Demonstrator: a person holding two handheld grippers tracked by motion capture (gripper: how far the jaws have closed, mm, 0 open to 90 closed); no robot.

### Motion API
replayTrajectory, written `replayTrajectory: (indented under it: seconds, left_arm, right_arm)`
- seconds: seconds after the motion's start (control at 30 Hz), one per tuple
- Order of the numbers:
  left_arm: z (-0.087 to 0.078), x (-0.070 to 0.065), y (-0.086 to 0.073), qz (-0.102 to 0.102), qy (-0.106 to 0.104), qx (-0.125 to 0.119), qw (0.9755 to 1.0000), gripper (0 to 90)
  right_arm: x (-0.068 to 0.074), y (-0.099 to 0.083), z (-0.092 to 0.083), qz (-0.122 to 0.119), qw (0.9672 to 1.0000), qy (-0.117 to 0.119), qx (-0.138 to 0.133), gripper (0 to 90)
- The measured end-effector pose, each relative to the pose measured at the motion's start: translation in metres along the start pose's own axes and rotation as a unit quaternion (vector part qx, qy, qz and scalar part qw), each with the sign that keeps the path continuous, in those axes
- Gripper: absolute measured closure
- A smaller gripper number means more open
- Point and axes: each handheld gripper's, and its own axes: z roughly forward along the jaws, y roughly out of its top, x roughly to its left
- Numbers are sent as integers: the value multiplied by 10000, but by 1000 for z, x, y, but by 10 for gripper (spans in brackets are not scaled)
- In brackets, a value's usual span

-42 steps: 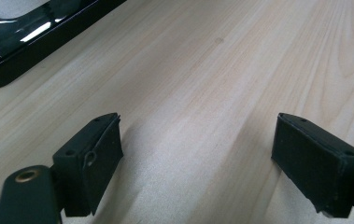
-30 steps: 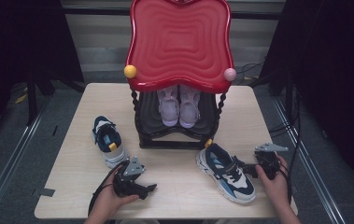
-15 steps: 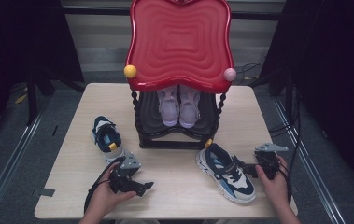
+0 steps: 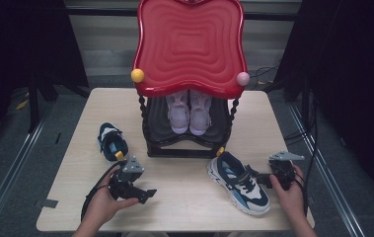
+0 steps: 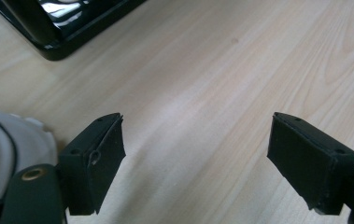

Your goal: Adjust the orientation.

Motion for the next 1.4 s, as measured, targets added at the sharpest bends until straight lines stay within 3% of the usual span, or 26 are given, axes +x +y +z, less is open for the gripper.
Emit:
replayTrajectory:
  seconds: [0.53,0.97,1.4]
  left_arm:
    - [-25,11,24,15,184,231,9996,185]
    - [-41,23,36,-35,465,50,9989,186]
    - [-45,41,36,-132,879,-149,9959,224]
  right_arm:
    - [0,0,0,-1,10000,0,0,128]
    - [0,0,0,0,10000,-1,1,128]
    - [0,0,0,-3,10000,-1,0,128]
